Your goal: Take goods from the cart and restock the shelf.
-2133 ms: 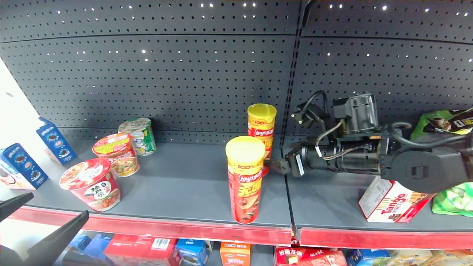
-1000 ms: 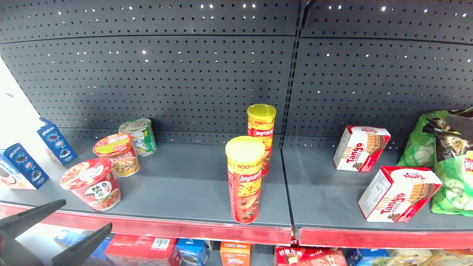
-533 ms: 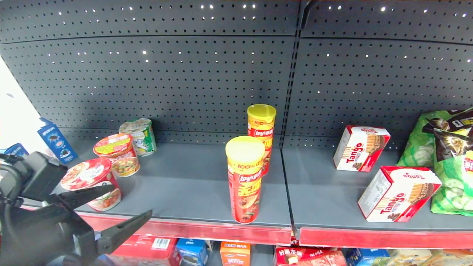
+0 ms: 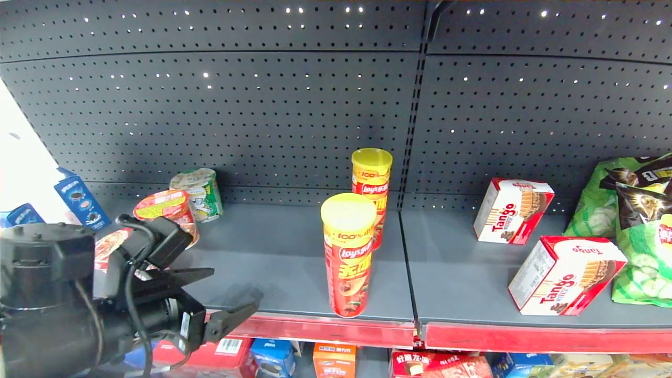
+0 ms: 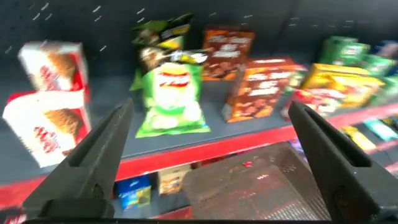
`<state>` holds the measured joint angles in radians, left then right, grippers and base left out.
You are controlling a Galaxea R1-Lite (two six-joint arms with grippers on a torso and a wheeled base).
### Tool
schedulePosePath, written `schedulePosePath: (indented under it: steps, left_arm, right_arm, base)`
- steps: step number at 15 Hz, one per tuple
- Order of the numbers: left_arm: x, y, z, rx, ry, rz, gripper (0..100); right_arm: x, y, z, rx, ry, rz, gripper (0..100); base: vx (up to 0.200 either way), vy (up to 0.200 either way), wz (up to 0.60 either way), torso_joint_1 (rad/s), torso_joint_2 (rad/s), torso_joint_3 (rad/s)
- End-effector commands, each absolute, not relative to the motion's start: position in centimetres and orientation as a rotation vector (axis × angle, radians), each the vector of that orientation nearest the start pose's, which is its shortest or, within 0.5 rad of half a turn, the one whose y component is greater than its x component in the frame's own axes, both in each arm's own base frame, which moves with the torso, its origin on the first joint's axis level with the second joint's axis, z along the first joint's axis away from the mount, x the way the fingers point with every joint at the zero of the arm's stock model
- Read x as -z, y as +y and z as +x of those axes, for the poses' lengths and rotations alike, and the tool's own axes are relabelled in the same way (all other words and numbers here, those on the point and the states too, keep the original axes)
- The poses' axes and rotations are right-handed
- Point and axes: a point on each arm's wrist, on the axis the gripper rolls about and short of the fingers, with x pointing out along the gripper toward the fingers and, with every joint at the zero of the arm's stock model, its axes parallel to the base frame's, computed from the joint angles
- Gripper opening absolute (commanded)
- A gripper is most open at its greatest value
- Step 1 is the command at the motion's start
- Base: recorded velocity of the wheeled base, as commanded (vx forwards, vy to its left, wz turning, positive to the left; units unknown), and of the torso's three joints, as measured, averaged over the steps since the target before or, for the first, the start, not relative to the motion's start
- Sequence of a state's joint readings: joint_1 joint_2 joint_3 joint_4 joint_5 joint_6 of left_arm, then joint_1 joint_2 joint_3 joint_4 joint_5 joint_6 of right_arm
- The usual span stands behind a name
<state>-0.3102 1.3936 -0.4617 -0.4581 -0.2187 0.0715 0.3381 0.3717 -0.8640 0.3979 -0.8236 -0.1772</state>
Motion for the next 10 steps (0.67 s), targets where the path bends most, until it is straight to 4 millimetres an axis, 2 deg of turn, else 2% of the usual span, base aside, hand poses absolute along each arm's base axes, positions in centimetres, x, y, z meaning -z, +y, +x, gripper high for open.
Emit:
schedulePosePath:
  steps: [1, 5, 10]
  left_arm:
    - [-14.5, -8.1, 22.8, 0.545, 0.497, 0.096, 100]
    - [-13.2, -8.6, 24.3, 0.540, 0.539, 0.099, 100]
    - [-12.0, -9.4, 25.7, 0.567, 0.544, 0.160, 100]
  right_arm:
    - [-26.8, -3.8, -6.5, 0.525, -0.055, -0.110, 100]
    - [-28.0, -3.9, -7.4, 0.552, -0.061, -0.131, 100]
    - [-28.1, -3.8, -7.4, 0.559, -0.059, -0.141, 100]
  base:
    - [0.000, 0.000, 0.00, 0.000, 0.00, 0.000]
    - [0.000, 0.000, 0.00, 0.000, 0.00, 0.000]
    - [0.000, 0.000, 0.00, 0.000, 0.00, 0.000]
